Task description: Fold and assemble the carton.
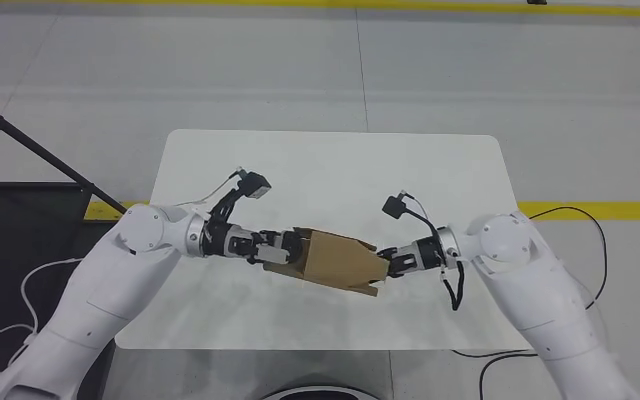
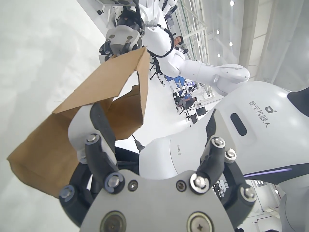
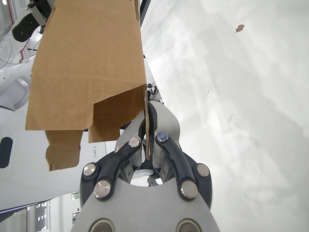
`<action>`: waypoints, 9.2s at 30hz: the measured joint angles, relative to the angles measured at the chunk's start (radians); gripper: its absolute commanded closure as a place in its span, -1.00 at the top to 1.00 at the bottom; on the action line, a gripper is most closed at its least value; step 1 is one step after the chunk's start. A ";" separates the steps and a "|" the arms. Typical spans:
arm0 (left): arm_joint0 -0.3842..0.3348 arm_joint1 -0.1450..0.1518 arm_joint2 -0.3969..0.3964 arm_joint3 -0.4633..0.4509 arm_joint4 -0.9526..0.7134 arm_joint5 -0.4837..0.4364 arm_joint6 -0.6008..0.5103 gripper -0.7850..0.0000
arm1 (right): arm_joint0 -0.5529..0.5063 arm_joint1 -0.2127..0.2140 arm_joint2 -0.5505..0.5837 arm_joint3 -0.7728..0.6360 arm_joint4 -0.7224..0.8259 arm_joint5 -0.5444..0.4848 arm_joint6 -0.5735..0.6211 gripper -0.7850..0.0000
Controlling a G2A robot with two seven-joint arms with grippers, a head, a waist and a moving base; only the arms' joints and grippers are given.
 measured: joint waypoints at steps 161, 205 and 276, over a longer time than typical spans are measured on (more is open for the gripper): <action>-0.112 -0.067 0.133 0.127 -0.251 0.185 -0.090 -1.00 | -0.431 0.060 0.376 -0.339 -0.307 -0.561 -0.647 1.00; -0.136 -0.141 0.113 0.228 -0.250 0.260 -0.186 -1.00 | -0.579 0.024 0.335 -0.671 -1.130 -0.357 -1.035 1.00; -0.107 -0.184 0.041 0.226 -0.190 0.280 -0.217 -1.00 | -0.531 0.019 0.247 -0.702 -1.192 -0.287 -0.950 -0.11</action>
